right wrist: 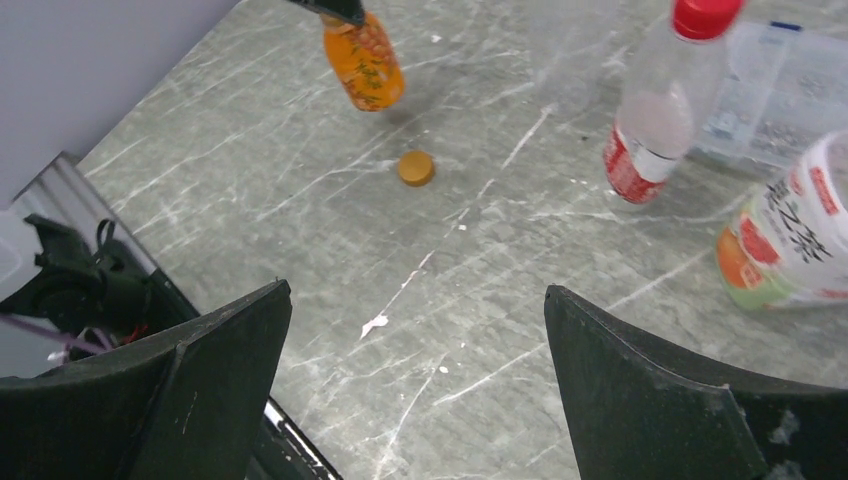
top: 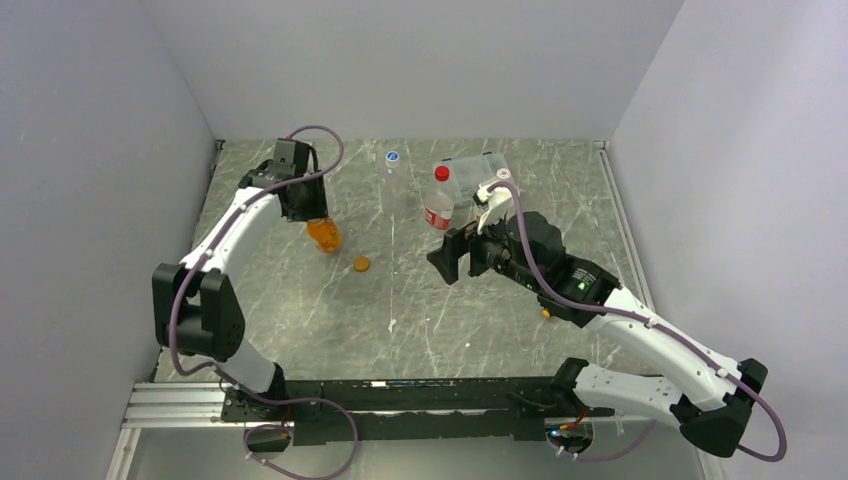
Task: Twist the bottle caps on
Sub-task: Pick up the plastic bottle at the center of the board.
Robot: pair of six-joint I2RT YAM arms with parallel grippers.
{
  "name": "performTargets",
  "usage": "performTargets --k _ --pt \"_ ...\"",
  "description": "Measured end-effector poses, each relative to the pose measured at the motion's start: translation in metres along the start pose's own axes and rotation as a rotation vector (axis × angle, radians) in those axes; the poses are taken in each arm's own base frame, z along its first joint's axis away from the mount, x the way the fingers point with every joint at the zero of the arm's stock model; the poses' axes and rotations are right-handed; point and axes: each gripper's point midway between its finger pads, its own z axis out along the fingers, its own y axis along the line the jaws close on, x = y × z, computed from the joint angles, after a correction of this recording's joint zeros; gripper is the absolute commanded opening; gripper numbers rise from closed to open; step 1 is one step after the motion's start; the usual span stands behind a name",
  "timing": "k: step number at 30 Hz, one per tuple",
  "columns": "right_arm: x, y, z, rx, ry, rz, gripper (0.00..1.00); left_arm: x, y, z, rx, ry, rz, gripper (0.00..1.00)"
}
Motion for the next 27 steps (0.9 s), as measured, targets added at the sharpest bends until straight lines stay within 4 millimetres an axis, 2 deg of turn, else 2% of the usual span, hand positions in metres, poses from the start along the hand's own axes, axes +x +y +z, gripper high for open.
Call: performTargets --k 4,9,13,18,27 --pt "0.003 0.017 0.005 -0.101 0.014 -0.040 1.00 0.006 -0.027 -0.046 0.171 0.029 0.022 0.00" --pt "0.014 0.034 0.016 -0.206 0.047 -0.072 1.00 0.037 -0.076 -0.116 0.429 0.072 0.123 0.00" --pt "0.024 0.046 0.028 -0.255 0.075 -0.099 1.00 0.064 -0.114 -0.157 0.607 0.110 0.227 0.00" --pt "0.039 0.058 0.039 -0.284 0.113 -0.130 1.00 0.085 -0.136 -0.182 0.730 0.153 0.292 0.00" --pt "0.050 0.073 0.046 -0.298 0.115 -0.168 1.00 0.096 -0.150 -0.203 0.834 0.172 0.323 0.00"
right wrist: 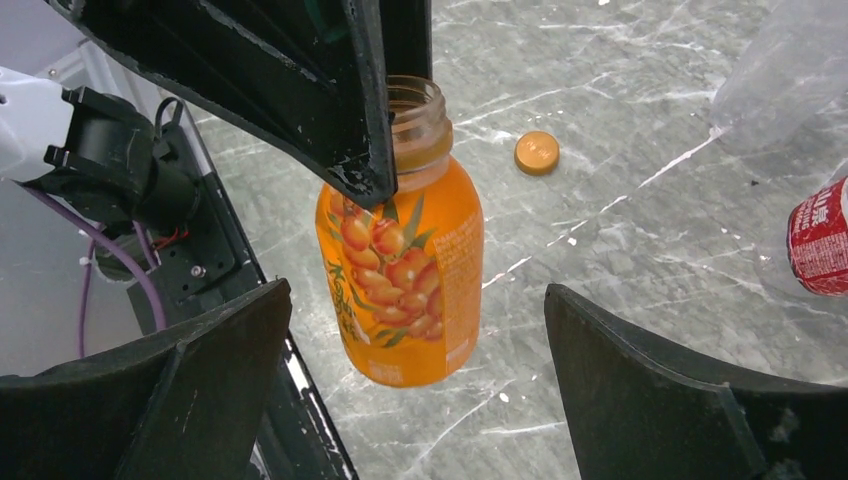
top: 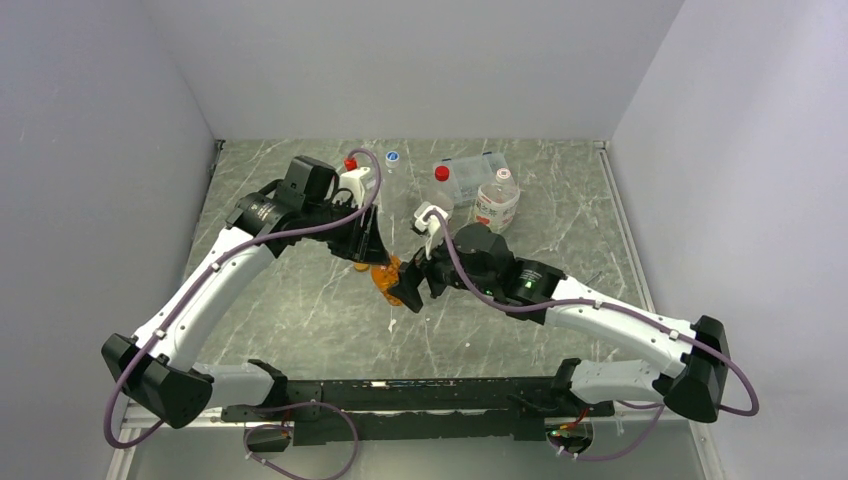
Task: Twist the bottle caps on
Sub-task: Pick up the plastic bottle at the center of the board, then screw the bottle cap onto the plastic bottle.
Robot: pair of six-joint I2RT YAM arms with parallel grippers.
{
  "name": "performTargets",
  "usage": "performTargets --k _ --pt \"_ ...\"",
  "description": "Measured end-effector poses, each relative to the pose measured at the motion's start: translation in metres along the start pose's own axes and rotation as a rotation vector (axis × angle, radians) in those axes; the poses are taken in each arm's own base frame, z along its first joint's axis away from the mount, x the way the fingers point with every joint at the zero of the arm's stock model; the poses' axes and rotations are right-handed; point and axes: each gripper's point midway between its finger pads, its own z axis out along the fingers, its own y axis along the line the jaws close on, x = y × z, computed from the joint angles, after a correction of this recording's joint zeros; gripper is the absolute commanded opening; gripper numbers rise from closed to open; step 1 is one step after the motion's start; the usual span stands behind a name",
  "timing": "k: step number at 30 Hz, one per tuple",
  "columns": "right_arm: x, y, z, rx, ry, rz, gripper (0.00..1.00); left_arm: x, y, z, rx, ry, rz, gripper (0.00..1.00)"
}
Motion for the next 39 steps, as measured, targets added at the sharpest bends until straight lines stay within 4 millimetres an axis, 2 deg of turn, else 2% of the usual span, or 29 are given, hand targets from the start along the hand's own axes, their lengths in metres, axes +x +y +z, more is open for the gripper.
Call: performTargets --k 7,11,19,21,22,23,24,26,28,30,33,36,39 --pt "0.012 -0.003 0.010 0.025 0.019 -0.009 0.99 -0.013 -0.017 -0.007 0.060 -0.037 0.025 0.00" --pt "0.019 -0.006 0.013 0.041 0.034 -0.009 0.95 -0.018 -0.024 -0.010 0.086 -0.054 0.035 0.00" --pt "0.015 -0.006 0.014 0.042 0.015 -0.009 0.60 -0.023 -0.029 -0.010 0.108 -0.074 0.035 0.00" --pt "0.014 -0.006 0.014 0.040 0.012 -0.007 0.56 -0.025 -0.029 -0.010 0.110 -0.081 0.036 0.20" --pt "0.013 -0.006 0.014 0.040 0.009 -0.006 0.54 -0.026 -0.029 -0.010 0.109 -0.085 0.036 0.33" --pt "0.013 -0.006 0.014 0.042 0.008 -0.003 0.52 -0.027 -0.029 -0.010 0.107 -0.089 0.035 0.51" --pt "0.012 -0.006 0.014 0.042 0.005 -0.002 0.50 -0.028 -0.029 -0.010 0.103 -0.095 0.032 0.61" --pt "0.011 -0.006 0.013 0.046 0.000 0.001 0.49 -0.030 -0.027 -0.011 0.088 -0.111 0.028 0.77" --pt "0.011 -0.009 0.012 0.063 -0.005 0.006 0.48 -0.034 -0.023 -0.013 0.054 -0.144 0.019 0.88" --pt "0.011 -0.012 0.008 0.076 -0.009 0.017 0.48 -0.038 -0.018 -0.018 0.009 -0.187 0.010 0.94" --pt "0.011 -0.021 0.001 0.107 -0.022 0.038 0.48 -0.046 -0.012 -0.030 -0.055 -0.264 0.008 0.97" --pt "0.014 -0.033 -0.009 0.143 -0.030 0.064 0.48 -0.058 -0.005 -0.047 -0.137 -0.367 0.006 0.97" --pt "0.021 -0.043 -0.017 0.178 -0.026 0.089 0.48 -0.069 0.012 -0.065 -0.262 -0.466 -0.021 0.94"
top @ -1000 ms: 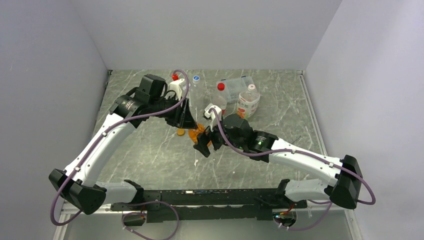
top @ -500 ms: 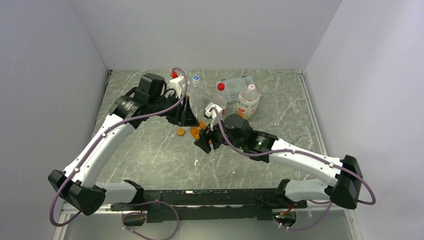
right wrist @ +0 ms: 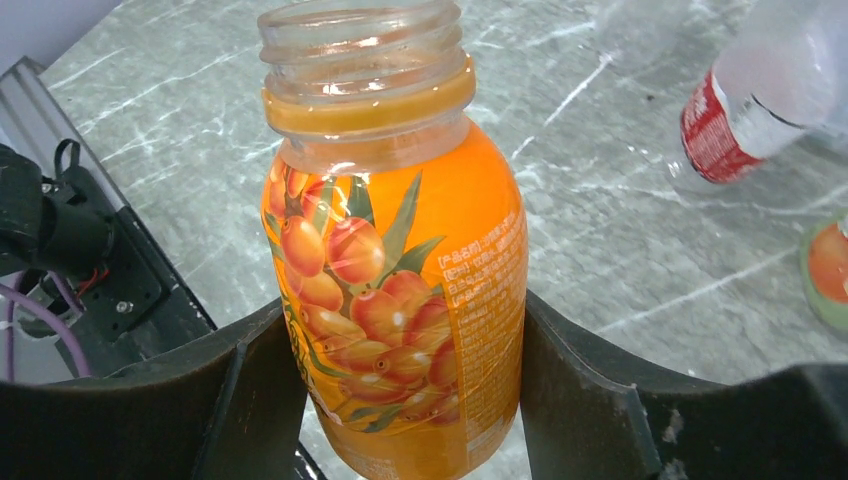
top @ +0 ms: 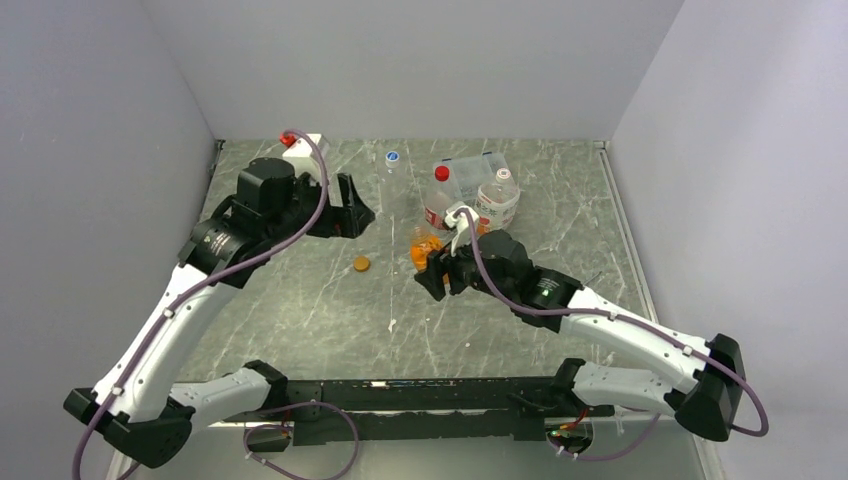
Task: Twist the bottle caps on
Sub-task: Screw the bottle cap onto the plastic bottle.
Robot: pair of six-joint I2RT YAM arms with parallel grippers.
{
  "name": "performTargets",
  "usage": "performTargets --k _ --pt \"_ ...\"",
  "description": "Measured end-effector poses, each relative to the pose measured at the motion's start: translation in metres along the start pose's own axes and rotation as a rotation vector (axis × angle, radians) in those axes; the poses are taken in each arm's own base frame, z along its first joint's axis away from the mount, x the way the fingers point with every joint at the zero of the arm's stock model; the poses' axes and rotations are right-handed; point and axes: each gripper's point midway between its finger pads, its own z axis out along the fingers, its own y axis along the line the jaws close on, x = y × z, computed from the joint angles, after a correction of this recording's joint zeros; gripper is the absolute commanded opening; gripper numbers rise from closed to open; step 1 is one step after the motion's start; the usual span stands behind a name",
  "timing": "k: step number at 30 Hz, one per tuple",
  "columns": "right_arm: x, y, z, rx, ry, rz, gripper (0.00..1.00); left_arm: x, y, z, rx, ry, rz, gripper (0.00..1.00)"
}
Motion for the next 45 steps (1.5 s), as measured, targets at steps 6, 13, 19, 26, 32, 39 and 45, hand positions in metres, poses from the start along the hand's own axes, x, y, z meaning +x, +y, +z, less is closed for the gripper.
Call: performTargets --k 6,13,19,26,32,39,45 --pt "0.005 -0.012 -0.016 0.040 -0.003 0.033 0.49 0.017 0.052 0.027 -0.245 -0.006 -0.040 0.88" --pt "0.002 -0.013 -0.025 0.046 -0.015 0.038 0.49 0.105 0.121 0.099 -0.496 0.194 -0.065 0.82" --pt "0.003 -0.014 -0.025 0.048 -0.013 0.041 0.49 0.158 0.149 0.136 -0.597 0.287 -0.052 0.79" --pt "0.002 -0.014 -0.030 0.048 -0.014 0.045 0.50 0.180 0.165 0.165 -0.639 0.293 -0.040 0.70" --pt "0.005 -0.014 -0.031 0.052 -0.004 0.045 0.50 0.194 0.173 0.176 -0.652 0.298 -0.032 0.62" --pt "0.008 -0.016 -0.031 0.058 0.007 0.044 0.50 0.198 0.177 0.189 -0.660 0.276 -0.025 0.50" --pt "0.008 -0.017 -0.031 0.064 0.007 0.046 0.50 0.197 0.179 0.188 -0.677 0.269 -0.023 0.31"
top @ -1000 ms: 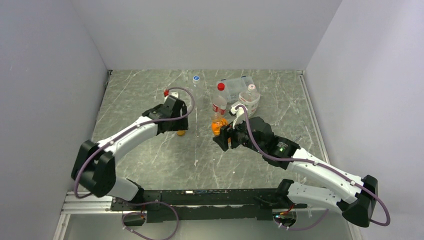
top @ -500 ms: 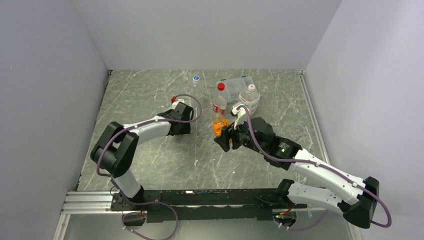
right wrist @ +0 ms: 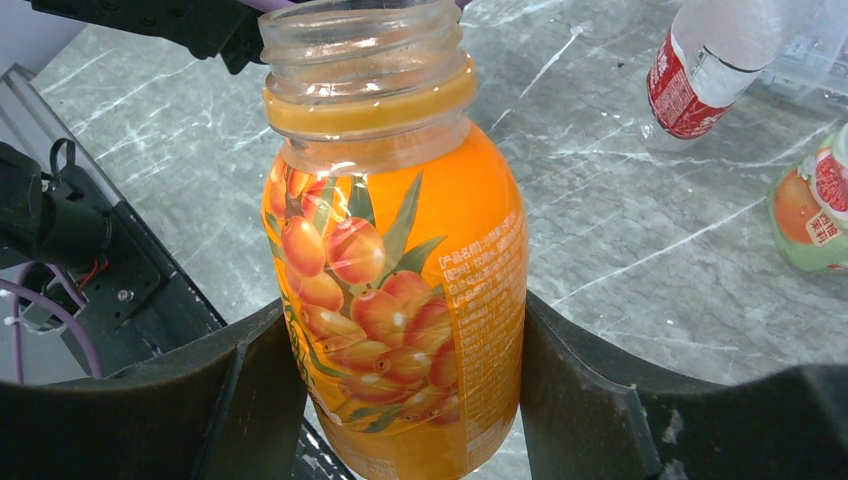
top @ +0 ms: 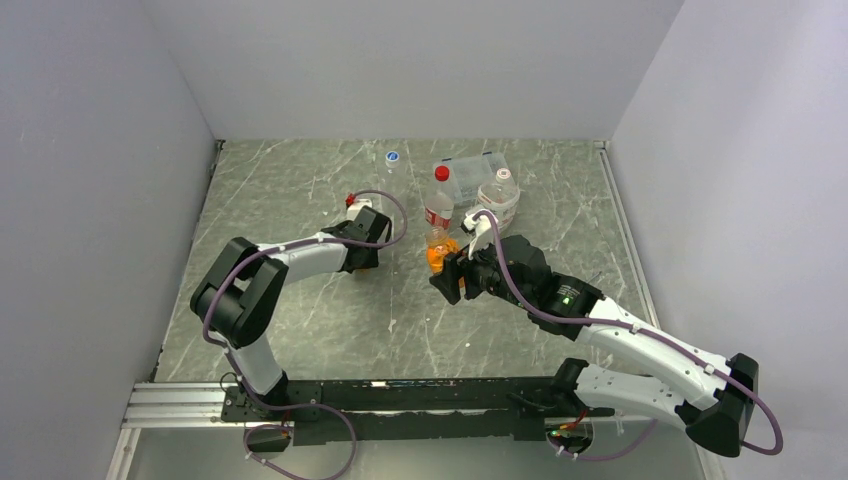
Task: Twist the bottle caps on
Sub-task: Screw the bottle cap onto the plastic bottle.
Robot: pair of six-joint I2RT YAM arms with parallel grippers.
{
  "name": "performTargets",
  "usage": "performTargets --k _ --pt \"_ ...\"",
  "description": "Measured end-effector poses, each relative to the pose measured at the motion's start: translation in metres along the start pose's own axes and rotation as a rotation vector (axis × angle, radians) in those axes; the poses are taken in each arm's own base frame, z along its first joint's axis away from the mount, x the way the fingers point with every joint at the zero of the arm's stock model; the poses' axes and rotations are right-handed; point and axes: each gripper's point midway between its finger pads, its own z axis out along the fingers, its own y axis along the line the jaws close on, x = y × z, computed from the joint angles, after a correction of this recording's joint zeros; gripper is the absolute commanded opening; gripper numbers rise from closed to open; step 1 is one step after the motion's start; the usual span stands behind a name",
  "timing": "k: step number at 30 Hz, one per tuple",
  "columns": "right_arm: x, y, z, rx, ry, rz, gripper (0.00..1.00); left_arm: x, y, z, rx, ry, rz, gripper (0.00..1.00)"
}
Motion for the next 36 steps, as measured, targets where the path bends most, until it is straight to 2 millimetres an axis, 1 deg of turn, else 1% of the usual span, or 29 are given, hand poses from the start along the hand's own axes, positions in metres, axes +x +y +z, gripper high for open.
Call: performTargets --k 2,4,6,7,8,10,11,12,14,16,17,19,21,23,27,32,36 --pt "0.000 0.000 0.000 0.000 0.000 0.000 0.50 0.001 0.001 -0.001 -0.005 0.007 0.006 0.24" --pt "0.000 0.000 0.000 0.001 0.001 -0.001 0.50 0.003 0.002 -0.003 -0.006 0.029 0.027 0.22" --pt "0.000 -0.001 0.000 0.003 0.000 -0.003 0.50 0.006 0.001 -0.008 0.013 0.066 0.051 0.23" --pt "0.000 -0.002 0.000 0.006 0.000 -0.006 0.50 0.007 0.000 -0.014 0.032 0.096 0.068 0.22" --pt "0.000 -0.003 0.000 0.007 -0.001 -0.007 0.50 0.005 -0.002 -0.020 0.058 0.117 0.079 0.20" --pt "0.000 -0.003 0.000 0.004 -0.002 -0.012 0.49 -0.004 -0.010 -0.038 0.137 0.151 0.085 0.17" --pt "0.001 -0.003 0.000 -0.002 -0.001 -0.016 0.49 -0.017 -0.020 -0.057 0.219 0.167 0.079 0.15" --pt "0.003 -0.003 0.000 -0.009 0.001 -0.019 0.49 -0.028 -0.022 -0.066 0.248 0.150 0.064 0.14" --pt "0.008 -0.002 0.001 -0.021 0.009 -0.031 0.49 -0.053 -0.033 -0.095 0.367 0.134 0.042 0.12" --pt "0.012 0.000 0.002 -0.039 0.017 -0.043 0.49 -0.079 -0.043 -0.132 0.498 0.105 0.015 0.11" --pt "0.015 0.001 0.003 -0.050 0.021 -0.050 0.49 -0.088 -0.047 -0.150 0.556 0.094 0.009 0.11" --pt "0.017 0.004 0.005 -0.071 0.019 -0.061 0.49 -0.101 -0.057 -0.183 0.665 0.082 0.009 0.11" --pt "0.017 0.007 0.008 -0.089 0.017 -0.072 0.49 -0.108 -0.065 -0.215 0.768 0.081 0.018 0.11" --pt "0.016 0.009 0.012 -0.105 0.013 -0.081 0.49 -0.108 -0.070 -0.238 0.843 0.096 0.023 0.10" --pt "0.018 0.014 0.023 -0.125 0.018 -0.103 0.48 -0.104 -0.077 -0.268 0.949 0.144 0.016 0.10" --pt "0.027 0.020 0.034 -0.140 0.047 -0.131 0.48 -0.094 -0.079 -0.288 1.022 0.205 0.006 0.09" --pt "0.023 0.031 0.035 -0.165 0.044 -0.156 0.48 -0.089 -0.078 -0.295 1.041 0.233 0.005 0.08"
